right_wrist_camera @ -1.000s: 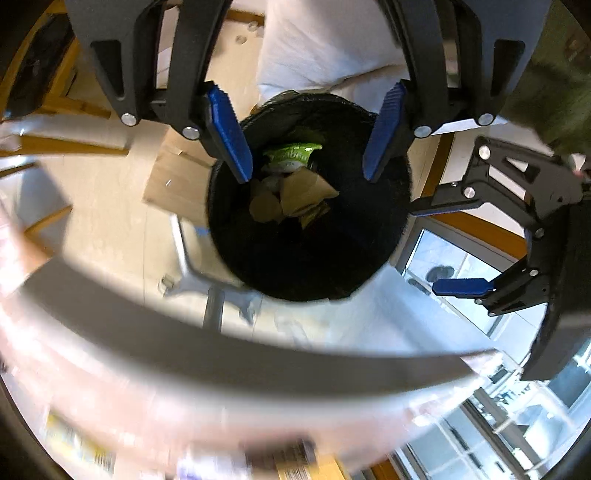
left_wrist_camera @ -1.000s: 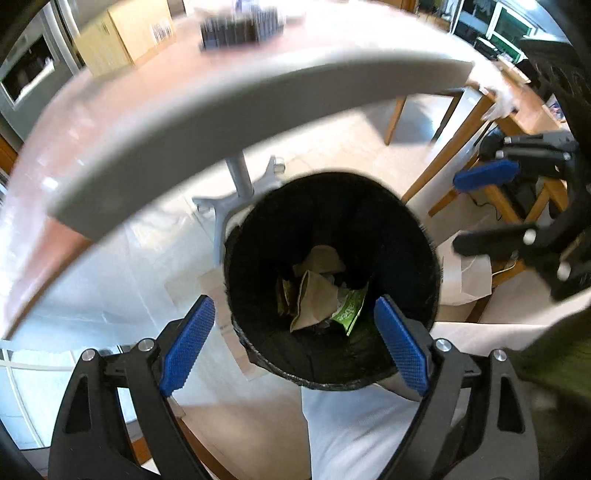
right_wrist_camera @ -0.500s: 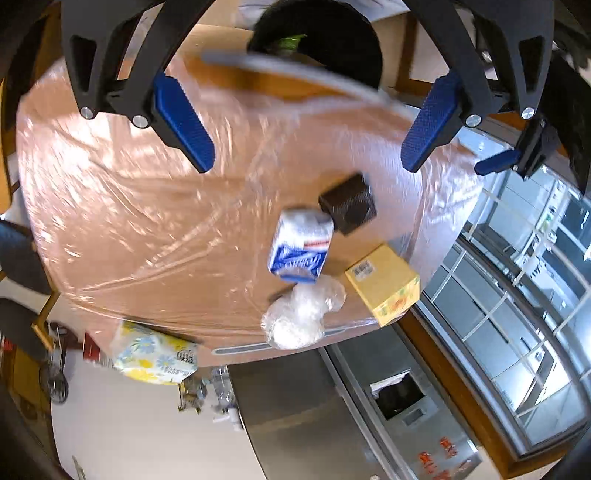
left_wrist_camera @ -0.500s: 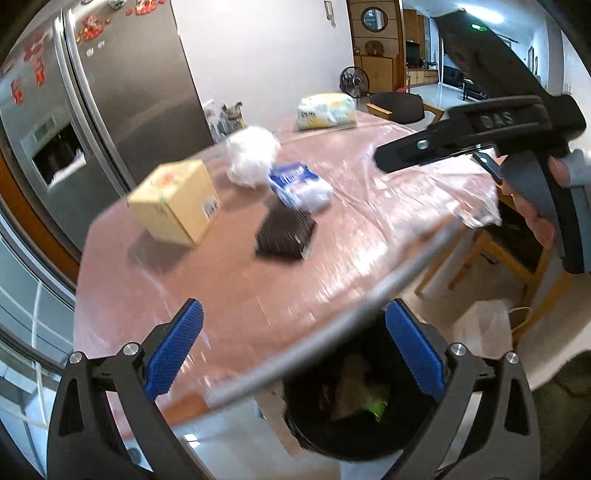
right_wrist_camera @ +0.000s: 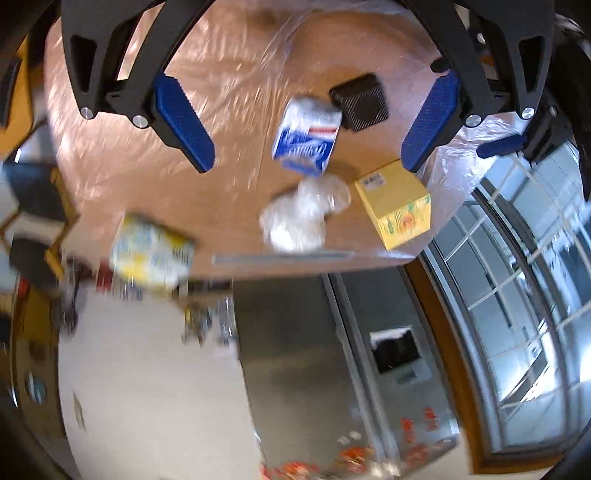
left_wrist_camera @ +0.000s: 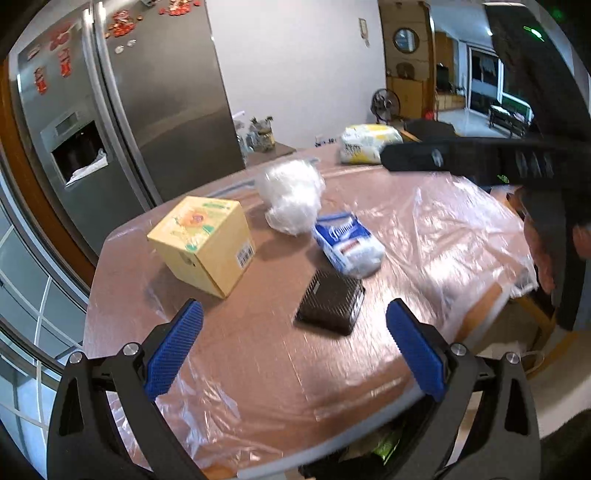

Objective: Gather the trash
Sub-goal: 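Grasp the black square coaster with the left tool while the right tool grasps the blue Tempo pack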

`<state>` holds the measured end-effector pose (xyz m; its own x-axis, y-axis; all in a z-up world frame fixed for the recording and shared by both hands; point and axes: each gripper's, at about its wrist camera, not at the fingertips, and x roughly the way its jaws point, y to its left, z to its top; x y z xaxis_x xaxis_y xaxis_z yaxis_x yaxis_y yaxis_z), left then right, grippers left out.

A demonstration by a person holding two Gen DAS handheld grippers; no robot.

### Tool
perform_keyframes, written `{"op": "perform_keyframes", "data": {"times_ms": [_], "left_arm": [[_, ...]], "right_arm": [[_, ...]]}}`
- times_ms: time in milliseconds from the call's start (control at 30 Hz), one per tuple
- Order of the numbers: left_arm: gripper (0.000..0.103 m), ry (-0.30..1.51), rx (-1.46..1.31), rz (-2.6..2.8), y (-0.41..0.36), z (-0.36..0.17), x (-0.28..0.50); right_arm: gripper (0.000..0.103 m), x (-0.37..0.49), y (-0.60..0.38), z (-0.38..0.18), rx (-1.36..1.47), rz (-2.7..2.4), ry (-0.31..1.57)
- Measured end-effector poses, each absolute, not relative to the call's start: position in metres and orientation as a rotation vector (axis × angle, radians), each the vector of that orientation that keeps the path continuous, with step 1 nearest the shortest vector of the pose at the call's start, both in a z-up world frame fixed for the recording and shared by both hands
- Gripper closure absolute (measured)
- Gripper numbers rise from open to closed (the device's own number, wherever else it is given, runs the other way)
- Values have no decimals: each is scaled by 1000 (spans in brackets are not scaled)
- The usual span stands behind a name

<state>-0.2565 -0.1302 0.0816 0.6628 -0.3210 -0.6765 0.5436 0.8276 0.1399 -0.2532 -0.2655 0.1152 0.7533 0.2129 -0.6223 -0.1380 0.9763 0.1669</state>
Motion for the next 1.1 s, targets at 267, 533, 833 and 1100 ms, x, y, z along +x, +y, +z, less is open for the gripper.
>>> {"op": "perform_keyframes", "data": {"times_ms": [267, 533, 833, 1100], "left_arm": [[3, 667, 316, -424, -134, 86, -240], [3, 784, 382, -491, -151, 64, -224], [3, 857, 470, -613, -167, 44, -208], [7, 886, 527, -674, -178, 30, -197]], "right_arm": [[4, -231, -265, 106, 77, 28, 767], [5, -190, -265, 76, 197, 131, 969], [16, -154, -250, 42, 205, 133, 1139], [21, -151, -234, 33, 159, 134, 1177]]}}
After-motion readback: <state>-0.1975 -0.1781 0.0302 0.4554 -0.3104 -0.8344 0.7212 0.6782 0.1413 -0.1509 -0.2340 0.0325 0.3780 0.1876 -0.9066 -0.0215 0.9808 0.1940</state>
